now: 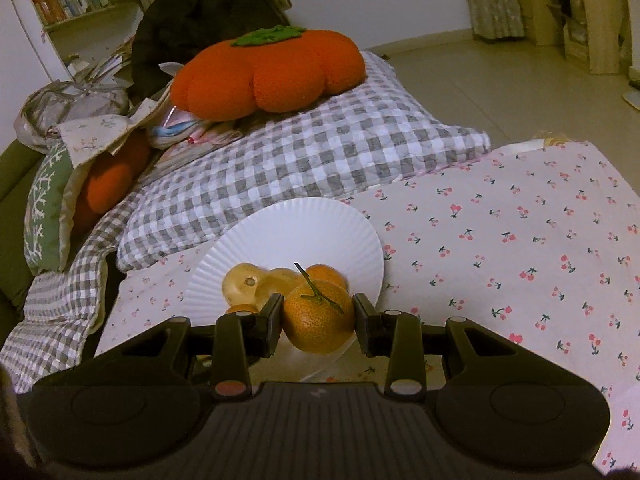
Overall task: Organize fruits
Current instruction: 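Carry both tangerines onto the white plate and open both tools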
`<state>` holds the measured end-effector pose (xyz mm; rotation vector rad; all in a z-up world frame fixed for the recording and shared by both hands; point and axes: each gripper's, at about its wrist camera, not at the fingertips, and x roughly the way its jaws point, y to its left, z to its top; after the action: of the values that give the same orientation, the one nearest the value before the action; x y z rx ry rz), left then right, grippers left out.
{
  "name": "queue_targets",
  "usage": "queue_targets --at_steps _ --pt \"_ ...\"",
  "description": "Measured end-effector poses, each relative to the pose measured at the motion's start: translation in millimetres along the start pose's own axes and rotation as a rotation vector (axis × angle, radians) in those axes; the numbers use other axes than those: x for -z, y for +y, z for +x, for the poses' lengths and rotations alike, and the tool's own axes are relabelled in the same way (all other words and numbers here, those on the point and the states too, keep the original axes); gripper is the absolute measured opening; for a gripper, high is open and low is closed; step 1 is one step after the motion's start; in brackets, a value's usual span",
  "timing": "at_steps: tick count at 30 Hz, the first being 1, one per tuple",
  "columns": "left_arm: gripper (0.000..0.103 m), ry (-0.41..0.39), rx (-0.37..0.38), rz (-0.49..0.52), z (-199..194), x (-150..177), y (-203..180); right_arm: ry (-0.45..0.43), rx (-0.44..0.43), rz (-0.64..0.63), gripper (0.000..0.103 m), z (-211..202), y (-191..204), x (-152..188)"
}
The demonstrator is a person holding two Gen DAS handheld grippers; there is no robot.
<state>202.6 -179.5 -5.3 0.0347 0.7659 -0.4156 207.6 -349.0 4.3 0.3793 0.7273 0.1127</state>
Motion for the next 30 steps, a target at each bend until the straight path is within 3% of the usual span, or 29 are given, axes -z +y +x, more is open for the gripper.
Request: queue_targets --at_steps 7,11,19,26,30 --pt "0.018 0.003 -0.048 0.122 15.0 7.2 -9.0 0.012 0.002 0.009 0.034 7.1 -6.7 0.0" --pt "0.020 -0.022 -0.038 0.153 10.9 5.7 -6.0 0.028 -0.021 0.014 0.034 8.6 -6.6 1.3" --pt "0.023 -0.030 -0.022 0.046 -0.8 -6.1 20.6 0.072 -0.067 0.017 0.034 16.4 -1.2 6.7" --pt "0.026 -0.042 -0.030 -0.070 -16.7 -10.4 51.0 0.015 -0.071 0.004 0.034 9.7 -3.1 -6.2" --pt "0.028 -0.034 -0.030 -0.127 -24.0 -9.5 67.0 -0.037 -0.026 -0.009 0.034 15.1 -10.3 -20.9"
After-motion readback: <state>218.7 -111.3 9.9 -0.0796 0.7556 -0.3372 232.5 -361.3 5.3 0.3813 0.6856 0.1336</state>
